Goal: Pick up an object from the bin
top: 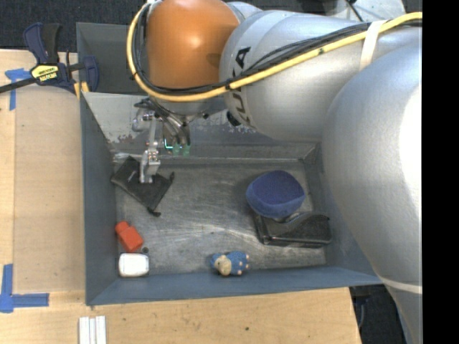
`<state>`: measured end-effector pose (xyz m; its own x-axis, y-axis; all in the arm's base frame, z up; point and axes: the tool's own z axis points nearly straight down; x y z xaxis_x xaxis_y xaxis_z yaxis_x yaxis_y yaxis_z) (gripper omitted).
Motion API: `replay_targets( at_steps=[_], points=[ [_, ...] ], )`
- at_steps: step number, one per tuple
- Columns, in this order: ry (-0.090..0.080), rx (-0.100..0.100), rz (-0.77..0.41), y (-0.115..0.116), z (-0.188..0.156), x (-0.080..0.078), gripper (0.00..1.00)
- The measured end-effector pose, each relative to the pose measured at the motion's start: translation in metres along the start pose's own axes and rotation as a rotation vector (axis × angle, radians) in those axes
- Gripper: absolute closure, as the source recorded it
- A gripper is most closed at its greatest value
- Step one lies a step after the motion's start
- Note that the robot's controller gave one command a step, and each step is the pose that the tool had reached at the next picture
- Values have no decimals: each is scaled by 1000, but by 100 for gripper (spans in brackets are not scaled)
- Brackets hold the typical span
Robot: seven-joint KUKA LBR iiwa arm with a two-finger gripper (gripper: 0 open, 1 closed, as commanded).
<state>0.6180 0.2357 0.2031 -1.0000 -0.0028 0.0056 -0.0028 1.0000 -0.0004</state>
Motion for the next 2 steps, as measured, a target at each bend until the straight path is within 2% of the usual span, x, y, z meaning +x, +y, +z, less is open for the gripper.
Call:
replay_targets(
  at_steps=[1,2],
  points=[
    [1,2,110,-7,110,25,0],
    [-8,-2,111,-7,105,22,100]
  ],
)
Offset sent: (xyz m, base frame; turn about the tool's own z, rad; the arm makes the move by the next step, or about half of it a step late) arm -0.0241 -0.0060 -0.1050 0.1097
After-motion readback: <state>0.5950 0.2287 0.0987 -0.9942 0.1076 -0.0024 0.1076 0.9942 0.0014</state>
